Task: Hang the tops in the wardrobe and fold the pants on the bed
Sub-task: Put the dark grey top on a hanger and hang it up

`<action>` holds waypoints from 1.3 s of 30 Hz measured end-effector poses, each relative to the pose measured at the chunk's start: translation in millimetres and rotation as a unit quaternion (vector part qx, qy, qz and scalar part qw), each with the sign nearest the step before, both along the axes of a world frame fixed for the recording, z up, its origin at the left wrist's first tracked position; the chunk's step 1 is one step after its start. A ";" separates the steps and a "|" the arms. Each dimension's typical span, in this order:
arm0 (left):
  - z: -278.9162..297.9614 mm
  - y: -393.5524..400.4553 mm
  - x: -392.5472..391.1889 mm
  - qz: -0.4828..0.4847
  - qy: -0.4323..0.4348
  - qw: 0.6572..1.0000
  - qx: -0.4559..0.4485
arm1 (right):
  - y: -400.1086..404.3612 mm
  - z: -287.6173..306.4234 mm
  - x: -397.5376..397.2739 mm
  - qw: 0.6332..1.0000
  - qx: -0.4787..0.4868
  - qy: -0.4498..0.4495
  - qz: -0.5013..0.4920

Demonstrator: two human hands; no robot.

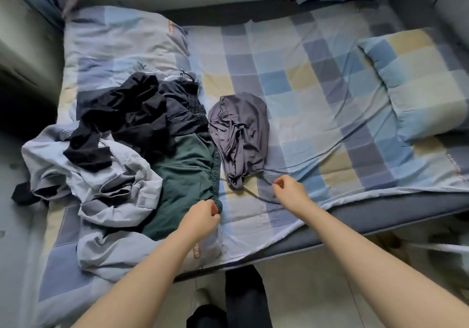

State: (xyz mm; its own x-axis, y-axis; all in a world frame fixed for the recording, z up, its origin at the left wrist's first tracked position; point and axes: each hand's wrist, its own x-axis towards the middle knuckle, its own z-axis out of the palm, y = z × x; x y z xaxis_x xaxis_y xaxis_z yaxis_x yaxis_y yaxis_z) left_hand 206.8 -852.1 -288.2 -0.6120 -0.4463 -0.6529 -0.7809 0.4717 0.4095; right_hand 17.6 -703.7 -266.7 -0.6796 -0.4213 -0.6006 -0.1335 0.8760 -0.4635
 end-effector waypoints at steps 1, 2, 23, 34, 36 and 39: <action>-20.1 -5.3 -17.9 0.000 -0.009 1.000 -0.005 | -11.6 -20.7 -20.3 1.000 0.000 -0.003 0.001; -33.9 -9.0 -30.5 -0.004 -0.021 1.000 -0.007 | -19.9 -35.8 -34.1 1.000 0.004 -0.010 -0.001; -303.0 -39.5 -164.4 -0.088 -0.036 0.995 -0.029 | -95.8 -334.0 -136.7 0.955 -0.002 -0.203 -0.216; -256.0 -45.8 -118.9 0.387 0.122 0.913 -0.041 | -48.0 -284.8 -113.2 0.852 -0.155 -0.256 -0.430; -234.0 -49.6 -104.8 0.400 0.124 0.908 -0.017 | -38.1 -254.3 -118.6 0.792 -0.212 -0.258 -0.511; -204.5 -56.1 -86.5 0.378 0.120 0.918 0.000 | -27.9 -206.4 -124.2 0.741 -0.264 -0.244 -0.567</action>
State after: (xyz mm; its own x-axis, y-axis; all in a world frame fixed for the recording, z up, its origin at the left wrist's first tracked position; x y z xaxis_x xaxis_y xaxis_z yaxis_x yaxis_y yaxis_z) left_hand 120.3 -908.2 -492.7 -0.2538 -0.8024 -0.5400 -0.7725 -0.1678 0.6124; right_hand -106.6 -731.6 -473.1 -0.5319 -0.0089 -0.8467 0.8466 -0.0249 -0.5316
